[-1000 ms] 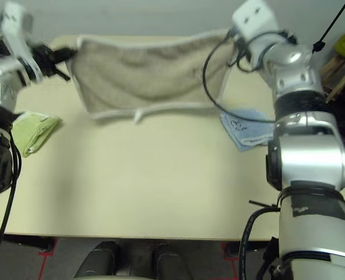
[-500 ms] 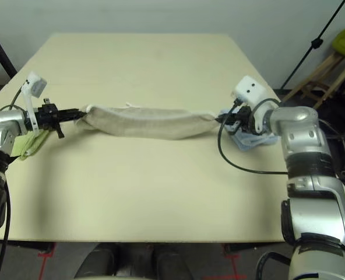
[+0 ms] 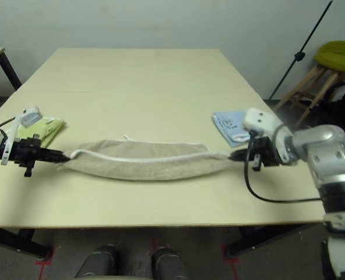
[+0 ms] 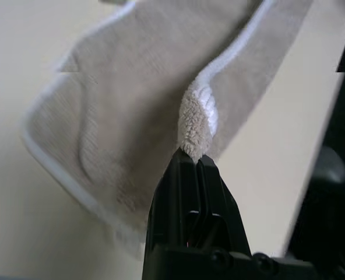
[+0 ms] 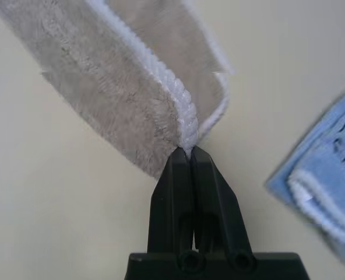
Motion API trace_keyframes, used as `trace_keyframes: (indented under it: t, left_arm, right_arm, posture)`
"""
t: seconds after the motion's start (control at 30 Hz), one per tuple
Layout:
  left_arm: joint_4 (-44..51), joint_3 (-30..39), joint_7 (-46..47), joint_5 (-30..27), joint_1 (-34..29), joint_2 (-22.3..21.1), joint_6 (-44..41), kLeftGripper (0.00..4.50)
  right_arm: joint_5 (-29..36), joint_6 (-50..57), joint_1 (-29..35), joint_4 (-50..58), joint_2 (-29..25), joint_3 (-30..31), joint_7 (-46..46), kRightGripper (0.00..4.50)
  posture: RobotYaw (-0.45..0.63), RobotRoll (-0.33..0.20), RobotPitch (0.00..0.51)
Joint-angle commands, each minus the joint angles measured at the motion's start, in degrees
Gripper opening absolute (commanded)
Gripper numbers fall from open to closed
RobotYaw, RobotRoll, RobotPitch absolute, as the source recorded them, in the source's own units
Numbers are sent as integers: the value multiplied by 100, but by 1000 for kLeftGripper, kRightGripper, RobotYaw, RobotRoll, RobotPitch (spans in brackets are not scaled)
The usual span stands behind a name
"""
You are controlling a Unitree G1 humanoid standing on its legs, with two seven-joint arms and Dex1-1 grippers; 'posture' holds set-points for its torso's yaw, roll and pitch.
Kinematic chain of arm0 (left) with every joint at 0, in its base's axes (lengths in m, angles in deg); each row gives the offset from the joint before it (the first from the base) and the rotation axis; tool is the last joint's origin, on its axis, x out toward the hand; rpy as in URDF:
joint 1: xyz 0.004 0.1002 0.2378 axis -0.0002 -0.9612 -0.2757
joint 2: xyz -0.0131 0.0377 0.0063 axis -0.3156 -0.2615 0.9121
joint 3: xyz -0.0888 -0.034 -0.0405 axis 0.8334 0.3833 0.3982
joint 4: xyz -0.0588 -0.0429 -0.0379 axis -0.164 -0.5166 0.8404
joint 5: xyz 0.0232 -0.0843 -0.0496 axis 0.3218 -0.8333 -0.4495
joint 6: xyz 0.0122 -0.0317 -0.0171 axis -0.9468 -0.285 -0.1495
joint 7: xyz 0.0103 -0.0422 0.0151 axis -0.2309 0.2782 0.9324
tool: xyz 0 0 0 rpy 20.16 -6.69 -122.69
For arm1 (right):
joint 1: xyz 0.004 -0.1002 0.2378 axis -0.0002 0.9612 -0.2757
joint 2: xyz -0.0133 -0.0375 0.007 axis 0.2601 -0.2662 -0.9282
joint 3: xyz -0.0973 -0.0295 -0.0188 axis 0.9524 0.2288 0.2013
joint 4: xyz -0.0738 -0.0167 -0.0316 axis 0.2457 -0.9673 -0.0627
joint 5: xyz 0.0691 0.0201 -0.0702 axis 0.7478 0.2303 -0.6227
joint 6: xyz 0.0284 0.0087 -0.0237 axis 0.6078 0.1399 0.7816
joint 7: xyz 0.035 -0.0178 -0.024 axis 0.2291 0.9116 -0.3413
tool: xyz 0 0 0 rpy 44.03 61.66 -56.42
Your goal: Fold the towel and set it aside.
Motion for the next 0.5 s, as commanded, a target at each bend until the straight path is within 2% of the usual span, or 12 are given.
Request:
trace_keyframes:
  t: [0.03, 0.07, 0.17, 0.27, 0.37, 0.5]
  left_arm:
    - [-526, -38, 324, 213, 254, 187, 355, 28]
    - [-642, -47, 353, 246, 310, 227, 424, 28]
    - [-1021, -35, 531, 378, 463, 338, 711, 664]
    - [-1592, 130, 1072, 509, 745, 509, 1156, 1685]
    - [-2197, 252, 1871, 719, 1080, 643, 1689, 2706]
    - [-2762, 407, 2615, 861, 1485, 722, 2231, 4044]
  right_arm:
    - [-230, -306, -245, -464, 196, 109, 273, 0]
    - [-259, -379, -289, -551, 234, 122, 297, 0]
    - [-345, -567, -381, -783, 346, 132, 409, 0]
    - [-466, -897, -462, -1020, 460, 115, 697, 0]
    - [-432, -1036, -668, -1378, 612, -8, 920, 685]
    - [-426, -1330, -968, -1816, 724, -121, 1263, 2102]
  posture:
    - [52, 0, 58]
    - [51, 0, 59]
    - [49, 0, 61]
    - [48, 0, 61]
    - [48, 0, 63]
    - [46, 0, 64]
